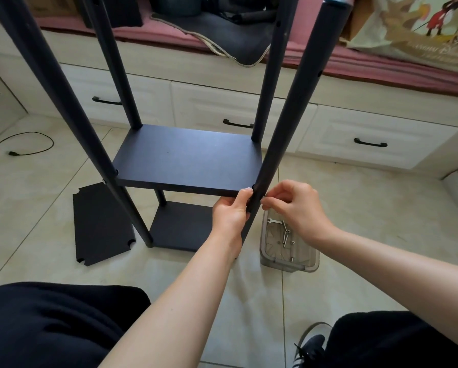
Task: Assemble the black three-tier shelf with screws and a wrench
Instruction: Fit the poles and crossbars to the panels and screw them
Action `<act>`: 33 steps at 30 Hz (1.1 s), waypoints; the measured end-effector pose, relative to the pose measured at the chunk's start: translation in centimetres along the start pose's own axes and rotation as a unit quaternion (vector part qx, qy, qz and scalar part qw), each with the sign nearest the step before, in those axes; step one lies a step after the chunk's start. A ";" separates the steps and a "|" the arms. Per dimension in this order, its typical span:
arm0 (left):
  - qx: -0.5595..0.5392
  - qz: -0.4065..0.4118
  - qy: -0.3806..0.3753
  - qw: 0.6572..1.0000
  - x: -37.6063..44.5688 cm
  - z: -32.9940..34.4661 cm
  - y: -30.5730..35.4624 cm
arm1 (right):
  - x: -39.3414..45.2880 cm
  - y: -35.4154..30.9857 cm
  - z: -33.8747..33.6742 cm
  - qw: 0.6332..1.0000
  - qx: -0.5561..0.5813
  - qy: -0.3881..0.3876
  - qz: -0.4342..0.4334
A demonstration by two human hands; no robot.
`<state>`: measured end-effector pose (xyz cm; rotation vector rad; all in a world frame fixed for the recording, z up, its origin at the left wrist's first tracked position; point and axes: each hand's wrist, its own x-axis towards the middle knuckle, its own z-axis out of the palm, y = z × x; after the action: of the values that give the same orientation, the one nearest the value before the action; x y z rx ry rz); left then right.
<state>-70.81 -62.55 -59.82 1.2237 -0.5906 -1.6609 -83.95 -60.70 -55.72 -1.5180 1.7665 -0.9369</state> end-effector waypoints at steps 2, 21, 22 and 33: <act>-0.005 0.000 0.000 1.000 0.0 0.0 0.0 | 0.0 -0.1 0.0 1.000 -0.005 0.015 0.000; -0.011 -0.005 0.001 1.000 -0.4 0.2 0.2 | 1.1 0.2 -0.2 0.993 0.059 -0.015 0.096; -0.010 -0.006 0.002 1.000 -0.3 0.2 0.2 | 1.1 0.2 -0.2 0.995 0.048 -0.013 0.088; 0.028 -0.006 0.014 0.999 -0.5 0.0 0.4 | 4.1 -0.9 -2.0 0.989 -0.042 -0.119 0.077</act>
<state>-70.59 -62.28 -59.26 1.2906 -0.6178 -1.6442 -85.69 -64.59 -53.89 -1.4552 1.7391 -0.5857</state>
